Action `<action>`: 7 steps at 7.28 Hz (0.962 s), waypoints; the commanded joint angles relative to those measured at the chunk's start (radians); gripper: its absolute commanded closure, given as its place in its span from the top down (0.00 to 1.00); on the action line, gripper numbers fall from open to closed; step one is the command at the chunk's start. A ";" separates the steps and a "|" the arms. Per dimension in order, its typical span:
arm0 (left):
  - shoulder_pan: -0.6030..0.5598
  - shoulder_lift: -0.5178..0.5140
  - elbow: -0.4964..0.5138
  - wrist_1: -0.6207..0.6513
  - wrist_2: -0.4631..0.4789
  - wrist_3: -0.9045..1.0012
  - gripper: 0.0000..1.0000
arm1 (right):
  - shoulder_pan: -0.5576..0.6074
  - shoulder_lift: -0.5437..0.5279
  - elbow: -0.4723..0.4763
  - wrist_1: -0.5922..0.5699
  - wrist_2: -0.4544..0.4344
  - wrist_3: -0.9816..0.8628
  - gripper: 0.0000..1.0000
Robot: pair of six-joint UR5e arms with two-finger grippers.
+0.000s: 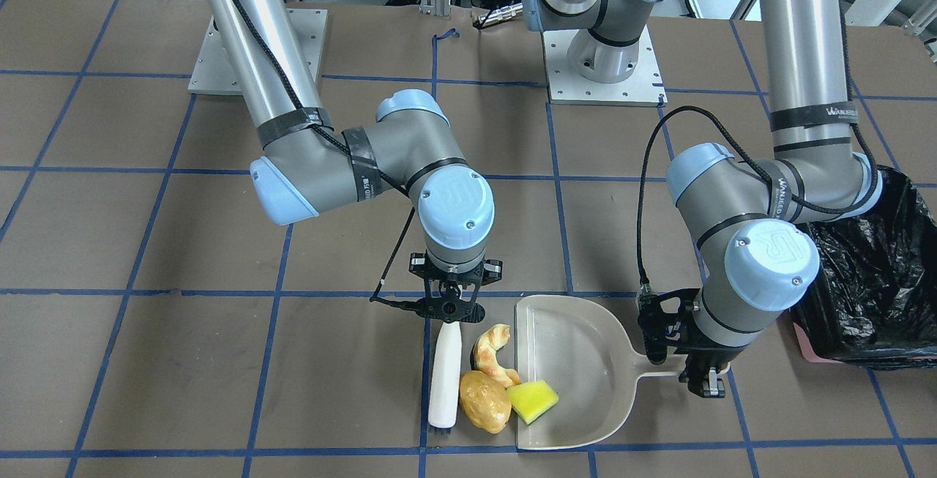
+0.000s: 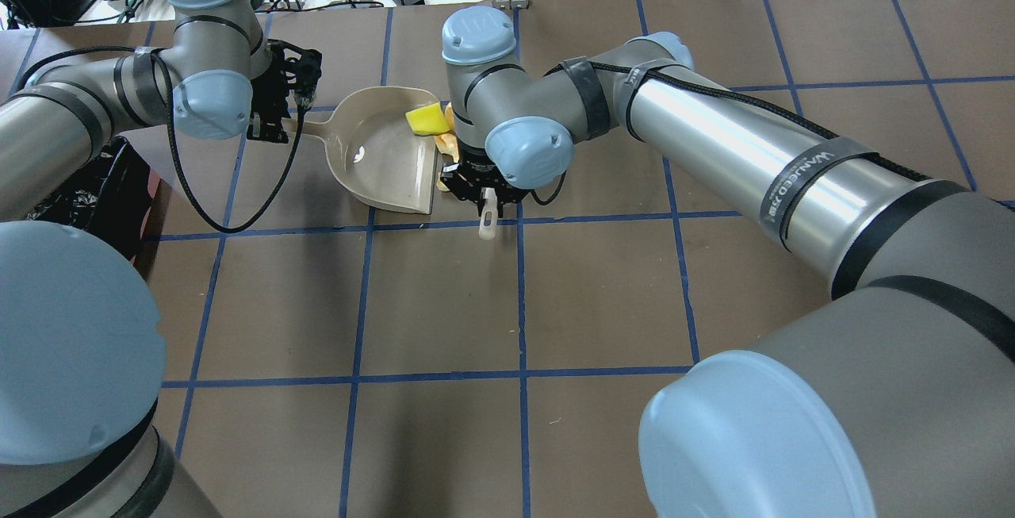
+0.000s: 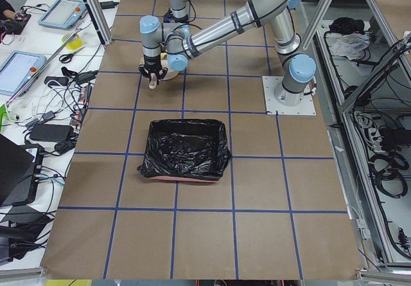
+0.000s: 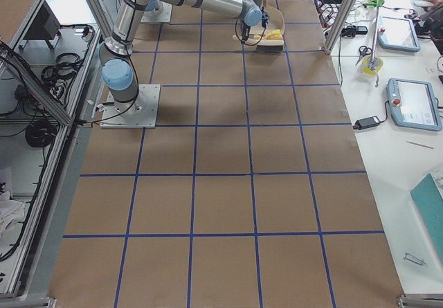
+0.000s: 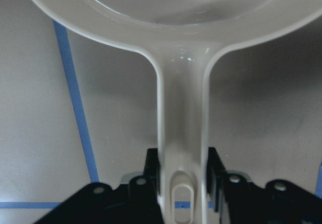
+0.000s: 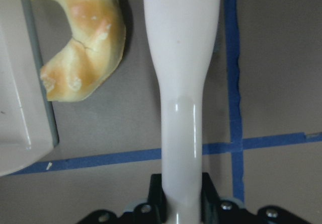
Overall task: Sweep and dump trash into bin
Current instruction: 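Sweep the items into the dustpan with the brush in the right gripper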
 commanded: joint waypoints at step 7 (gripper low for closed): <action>0.000 0.004 0.002 0.000 0.003 0.000 0.00 | 0.111 0.081 -0.154 -0.008 0.121 0.177 0.00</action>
